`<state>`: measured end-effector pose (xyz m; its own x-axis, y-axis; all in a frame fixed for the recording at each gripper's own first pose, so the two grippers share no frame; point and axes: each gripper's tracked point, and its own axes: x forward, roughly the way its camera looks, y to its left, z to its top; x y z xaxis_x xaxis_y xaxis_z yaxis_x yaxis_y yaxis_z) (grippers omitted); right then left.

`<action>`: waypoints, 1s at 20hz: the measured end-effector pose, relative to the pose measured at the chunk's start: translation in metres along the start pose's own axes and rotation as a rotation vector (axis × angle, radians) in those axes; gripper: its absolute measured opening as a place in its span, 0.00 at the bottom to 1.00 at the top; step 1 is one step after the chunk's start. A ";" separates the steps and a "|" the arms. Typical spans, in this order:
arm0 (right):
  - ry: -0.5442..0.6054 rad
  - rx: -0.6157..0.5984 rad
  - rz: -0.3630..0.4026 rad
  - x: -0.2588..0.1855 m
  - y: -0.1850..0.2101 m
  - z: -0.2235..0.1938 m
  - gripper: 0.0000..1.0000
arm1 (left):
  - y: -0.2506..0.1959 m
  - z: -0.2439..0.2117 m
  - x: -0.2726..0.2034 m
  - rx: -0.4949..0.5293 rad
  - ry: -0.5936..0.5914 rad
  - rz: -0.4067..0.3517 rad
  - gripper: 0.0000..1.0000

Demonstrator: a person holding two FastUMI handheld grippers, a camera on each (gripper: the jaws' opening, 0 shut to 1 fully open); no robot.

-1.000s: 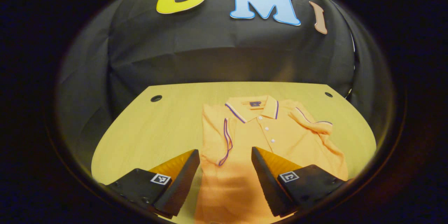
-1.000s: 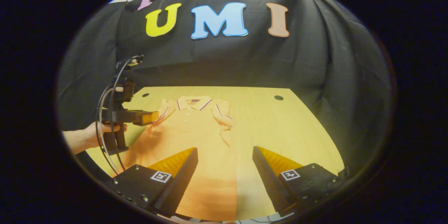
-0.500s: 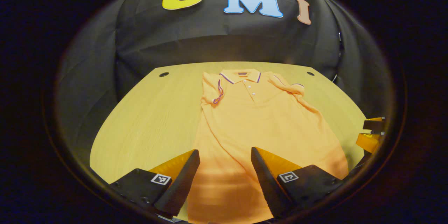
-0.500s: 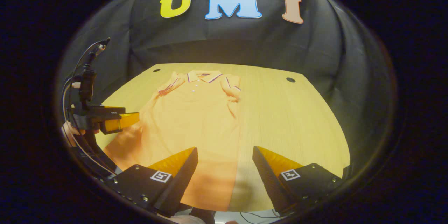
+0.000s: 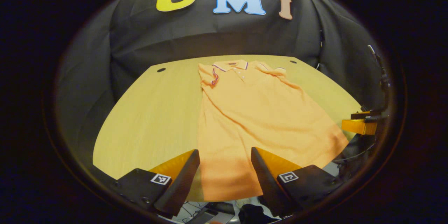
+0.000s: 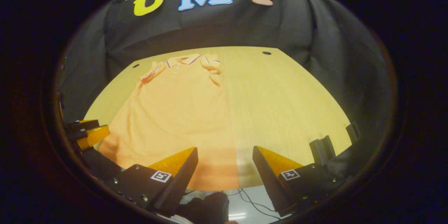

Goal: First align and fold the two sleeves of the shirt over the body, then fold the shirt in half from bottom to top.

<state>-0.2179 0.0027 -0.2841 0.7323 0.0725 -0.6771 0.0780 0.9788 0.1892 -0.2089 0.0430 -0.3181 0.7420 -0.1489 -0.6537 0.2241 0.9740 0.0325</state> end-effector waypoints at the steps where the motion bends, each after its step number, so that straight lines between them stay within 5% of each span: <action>1: 0.009 0.015 -0.005 0.002 0.002 -0.006 0.98 | 0.002 -0.009 -0.003 0.008 0.011 -0.008 0.97; 9: 0.075 -0.004 -0.048 0.008 0.000 -0.034 0.98 | 0.009 -0.054 -0.014 0.009 0.081 -0.009 0.97; 20: 0.102 -0.068 0.004 0.018 0.012 -0.049 0.96 | -0.009 -0.069 -0.005 -0.035 0.075 0.028 0.98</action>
<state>-0.2368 0.0251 -0.3283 0.6594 0.0926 -0.7461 0.0260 0.9890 0.1457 -0.2577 0.0467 -0.3674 0.6978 -0.1098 -0.7078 0.1812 0.9831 0.0261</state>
